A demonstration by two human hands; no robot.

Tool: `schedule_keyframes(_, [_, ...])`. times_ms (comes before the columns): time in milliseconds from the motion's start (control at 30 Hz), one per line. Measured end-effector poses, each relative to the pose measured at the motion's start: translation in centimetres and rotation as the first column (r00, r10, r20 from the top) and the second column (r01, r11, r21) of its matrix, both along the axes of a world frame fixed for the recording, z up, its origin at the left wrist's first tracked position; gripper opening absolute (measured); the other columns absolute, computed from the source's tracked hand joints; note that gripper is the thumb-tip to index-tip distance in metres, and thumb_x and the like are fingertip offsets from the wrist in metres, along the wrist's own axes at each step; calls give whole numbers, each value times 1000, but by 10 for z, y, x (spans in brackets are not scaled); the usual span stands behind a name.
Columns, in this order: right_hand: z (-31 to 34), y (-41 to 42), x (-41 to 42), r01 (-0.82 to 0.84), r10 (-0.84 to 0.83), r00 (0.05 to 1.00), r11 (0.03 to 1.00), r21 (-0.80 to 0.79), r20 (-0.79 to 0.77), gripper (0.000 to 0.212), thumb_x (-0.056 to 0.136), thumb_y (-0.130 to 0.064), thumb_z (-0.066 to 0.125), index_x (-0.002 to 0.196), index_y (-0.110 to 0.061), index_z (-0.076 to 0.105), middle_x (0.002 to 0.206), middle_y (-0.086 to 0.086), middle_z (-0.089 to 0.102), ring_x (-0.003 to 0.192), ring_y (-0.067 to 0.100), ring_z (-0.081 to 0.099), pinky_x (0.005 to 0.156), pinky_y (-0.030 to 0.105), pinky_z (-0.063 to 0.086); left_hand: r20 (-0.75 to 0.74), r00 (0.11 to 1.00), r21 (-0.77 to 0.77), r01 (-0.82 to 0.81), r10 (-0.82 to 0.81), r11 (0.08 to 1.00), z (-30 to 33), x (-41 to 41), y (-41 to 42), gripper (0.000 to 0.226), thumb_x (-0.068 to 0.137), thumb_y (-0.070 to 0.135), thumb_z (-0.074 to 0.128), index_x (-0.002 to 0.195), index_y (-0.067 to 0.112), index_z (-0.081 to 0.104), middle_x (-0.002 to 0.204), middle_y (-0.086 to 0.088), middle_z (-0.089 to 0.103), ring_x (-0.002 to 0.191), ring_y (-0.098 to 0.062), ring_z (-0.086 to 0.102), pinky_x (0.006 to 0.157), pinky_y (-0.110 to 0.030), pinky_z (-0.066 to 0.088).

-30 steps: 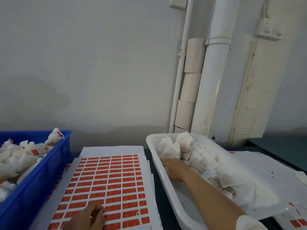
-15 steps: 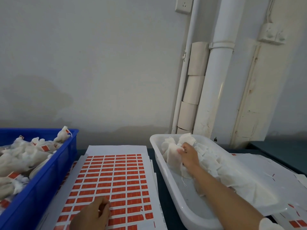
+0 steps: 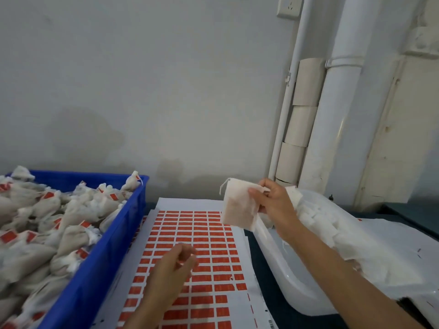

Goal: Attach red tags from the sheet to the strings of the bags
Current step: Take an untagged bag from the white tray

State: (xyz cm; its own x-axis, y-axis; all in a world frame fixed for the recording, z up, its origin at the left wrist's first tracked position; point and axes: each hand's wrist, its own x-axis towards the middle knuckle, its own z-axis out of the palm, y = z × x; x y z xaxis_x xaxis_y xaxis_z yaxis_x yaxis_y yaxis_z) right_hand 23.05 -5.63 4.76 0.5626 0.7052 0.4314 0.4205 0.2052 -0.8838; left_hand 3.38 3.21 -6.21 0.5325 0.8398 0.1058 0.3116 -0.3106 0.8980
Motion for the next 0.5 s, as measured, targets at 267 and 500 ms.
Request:
schedule_keyframes(267, [-78,7,-73,-129,120,991,969,-212,-54,12,91,-25,55,94,-13,57,105,-6,64,94,14,63,79,25,55,290,957,11,28,-30,1000,0,-21,-17,15,86,39,51,98,34,59,98,20,63,91,-4,62,70,-11,50])
schedule_keyframes(500, [-123,14,-90,-16,-13,994,965,-260,-110,8,88,-33,58,87,-26,56,91,-21,60,85,8,62,64,9,45,207,972,63,-125,110,990,-27,-23,-7,8,84,26,64,79,20,63,81,8,66,77,-10,62,67,-13,48])
